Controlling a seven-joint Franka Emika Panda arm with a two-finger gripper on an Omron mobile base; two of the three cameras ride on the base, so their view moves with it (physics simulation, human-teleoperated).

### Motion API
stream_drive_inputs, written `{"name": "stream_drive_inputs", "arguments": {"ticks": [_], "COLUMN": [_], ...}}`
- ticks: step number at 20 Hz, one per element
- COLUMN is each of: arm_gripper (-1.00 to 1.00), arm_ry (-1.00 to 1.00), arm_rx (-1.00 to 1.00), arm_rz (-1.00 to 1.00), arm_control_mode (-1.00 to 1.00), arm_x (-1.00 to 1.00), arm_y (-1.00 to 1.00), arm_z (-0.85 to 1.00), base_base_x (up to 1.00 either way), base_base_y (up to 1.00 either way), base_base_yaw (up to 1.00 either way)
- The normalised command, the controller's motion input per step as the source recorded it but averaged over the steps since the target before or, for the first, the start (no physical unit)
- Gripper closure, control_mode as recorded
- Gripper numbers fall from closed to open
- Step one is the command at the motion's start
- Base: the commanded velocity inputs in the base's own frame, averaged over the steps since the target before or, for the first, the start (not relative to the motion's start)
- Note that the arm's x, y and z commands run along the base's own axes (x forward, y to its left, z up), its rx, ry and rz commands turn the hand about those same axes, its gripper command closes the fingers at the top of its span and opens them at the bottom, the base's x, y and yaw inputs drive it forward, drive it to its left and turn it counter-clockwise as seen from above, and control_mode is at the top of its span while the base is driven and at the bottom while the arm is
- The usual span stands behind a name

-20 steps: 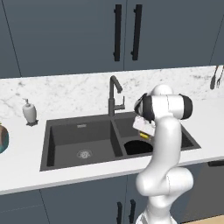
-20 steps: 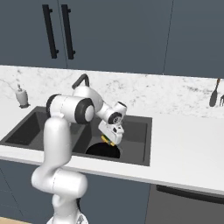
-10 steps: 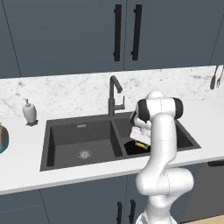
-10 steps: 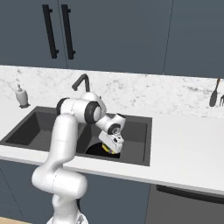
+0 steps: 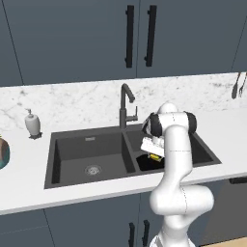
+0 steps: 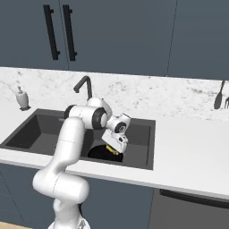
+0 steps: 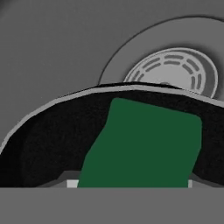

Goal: Pick the pan and sponge and place them into the sink. Then turn on the water.

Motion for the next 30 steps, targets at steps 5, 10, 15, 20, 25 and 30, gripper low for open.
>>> {"name": "stream_drive_inputs", "arguments": {"ticks": [5,10,15,20,25,30], "arm_gripper": [-1.00,-1.00,-1.00,-1.00,-1.00,-1.00], "arm_ry": [-0.25,-0.26,-0.51,-0.57,-0.40,-0.28], "arm_rx": [0.00,0.00,0.12,0.16,0.08,0.01], "arm_rz": [0.08,0.06,0.01,0.01,0.06,0.11], "arm_control_mode": [-1.00,-1.00,-1.00,-1.00,-1.00,-1.00], "arm_x": [0.08,-0.07,-0.74,-0.99,-0.62,-0.45], "arm_y": [0.00,0.00,-0.13,-0.21,-0.13,-0.05], "arm_z": [-0.42,-0.01,0.13,0.67,1.00,1.00], "base_base_x": [0.00,0.00,0.00,0.00,0.00,0.00], "base_base_y": [0.00,0.00,0.00,0.00,0.00,0.00], "base_base_yaw": [0.00,0.00,0.00,0.00,0.00,0.00]}}
